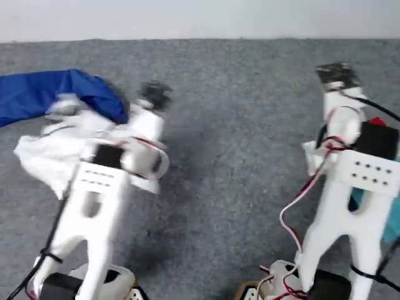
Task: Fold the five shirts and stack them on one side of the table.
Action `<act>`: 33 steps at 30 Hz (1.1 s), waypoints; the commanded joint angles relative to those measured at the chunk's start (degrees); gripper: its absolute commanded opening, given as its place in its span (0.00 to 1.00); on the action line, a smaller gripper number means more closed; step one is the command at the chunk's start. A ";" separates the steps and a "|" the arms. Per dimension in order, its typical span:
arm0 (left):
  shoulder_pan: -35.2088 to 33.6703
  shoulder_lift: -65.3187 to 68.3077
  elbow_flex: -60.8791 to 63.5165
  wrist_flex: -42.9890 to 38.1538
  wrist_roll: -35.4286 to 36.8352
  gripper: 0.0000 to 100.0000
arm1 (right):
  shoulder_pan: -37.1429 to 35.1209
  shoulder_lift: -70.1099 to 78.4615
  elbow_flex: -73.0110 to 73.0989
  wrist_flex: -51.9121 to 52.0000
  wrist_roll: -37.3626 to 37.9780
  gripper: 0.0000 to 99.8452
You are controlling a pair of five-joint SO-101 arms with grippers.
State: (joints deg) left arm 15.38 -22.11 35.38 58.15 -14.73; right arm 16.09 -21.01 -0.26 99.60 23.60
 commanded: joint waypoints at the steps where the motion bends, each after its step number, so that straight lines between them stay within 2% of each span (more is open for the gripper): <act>1: 14.77 -0.53 -2.86 0.00 -7.21 0.01 | 4.09 -1.54 -0.18 -0.92 -0.09 0.49; 4: 22.15 0.97 -6.46 0.35 -12.31 0.01 | 6.11 -1.54 1.58 -1.01 -0.09 0.49; 7: 25.23 3.43 -16.57 3.25 -13.27 0.01 | 8.57 -1.80 3.60 -1.98 -0.09 0.49; 14: 26.46 12.84 -60.09 26.55 -13.27 0.01 | 12.44 -1.54 5.89 -3.12 -0.18 0.49; 17: 23.38 18.81 -68.97 35.08 -13.36 0.01 | 12.35 -1.54 5.89 -3.12 -0.18 0.49; 20: 18.90 23.47 -69.85 40.09 -13.45 0.01 | 12.35 -1.54 5.89 -3.03 -0.18 0.49; 25: 7.82 27.78 -70.20 40.97 -13.54 0.01 | 11.12 -1.54 7.65 -3.12 -0.18 0.49; 28: 0.88 27.52 -70.29 40.88 -13.63 0.01 | 6.37 -1.54 12.13 -4.62 -0.09 0.49; 33: -5.89 26.90 -69.85 40.79 -13.54 0.01 | -7.52 -1.54 21.45 -13.32 -0.09 0.49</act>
State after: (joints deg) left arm 12.57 5.85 -32.48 98.86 -27.74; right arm 16.35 -21.01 17.93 90.99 23.60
